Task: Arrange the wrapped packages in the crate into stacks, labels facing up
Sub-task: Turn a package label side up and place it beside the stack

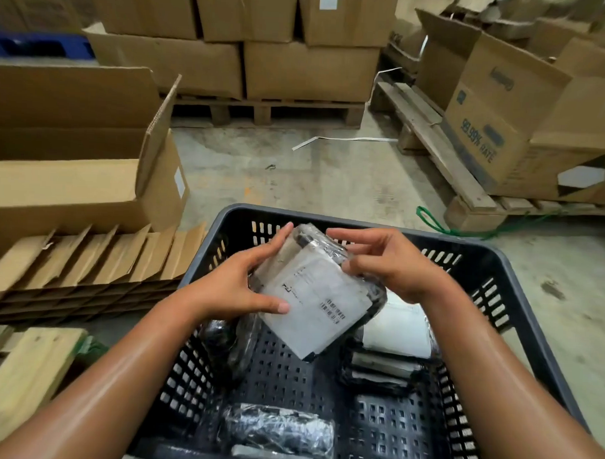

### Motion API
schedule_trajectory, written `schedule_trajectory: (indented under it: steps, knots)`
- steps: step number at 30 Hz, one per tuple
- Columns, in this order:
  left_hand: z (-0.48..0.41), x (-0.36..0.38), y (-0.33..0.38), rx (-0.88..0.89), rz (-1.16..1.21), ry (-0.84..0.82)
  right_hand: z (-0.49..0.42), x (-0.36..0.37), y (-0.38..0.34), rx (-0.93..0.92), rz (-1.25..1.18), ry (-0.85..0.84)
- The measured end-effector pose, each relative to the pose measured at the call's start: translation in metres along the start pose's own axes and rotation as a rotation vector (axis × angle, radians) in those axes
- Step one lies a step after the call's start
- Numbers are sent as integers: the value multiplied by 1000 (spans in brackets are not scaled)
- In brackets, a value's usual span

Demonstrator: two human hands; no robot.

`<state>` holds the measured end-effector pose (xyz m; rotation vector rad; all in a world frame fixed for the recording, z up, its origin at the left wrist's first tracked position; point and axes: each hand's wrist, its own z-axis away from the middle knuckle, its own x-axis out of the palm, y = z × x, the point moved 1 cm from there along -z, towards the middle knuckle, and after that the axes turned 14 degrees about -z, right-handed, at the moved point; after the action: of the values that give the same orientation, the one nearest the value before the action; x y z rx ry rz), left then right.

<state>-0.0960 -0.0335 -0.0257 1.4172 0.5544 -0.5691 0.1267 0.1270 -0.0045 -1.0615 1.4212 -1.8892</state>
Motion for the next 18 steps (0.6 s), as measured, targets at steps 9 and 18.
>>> schedule_trajectory:
  steps: [9, 18]
  knots:
    - [-6, 16, -2, -74, 125, 96, 15, -6, -13, -66, 105, 179]
    - [-11, 22, -16, -252, 287, 58, 9, 30, 40, 104, 921, 63]
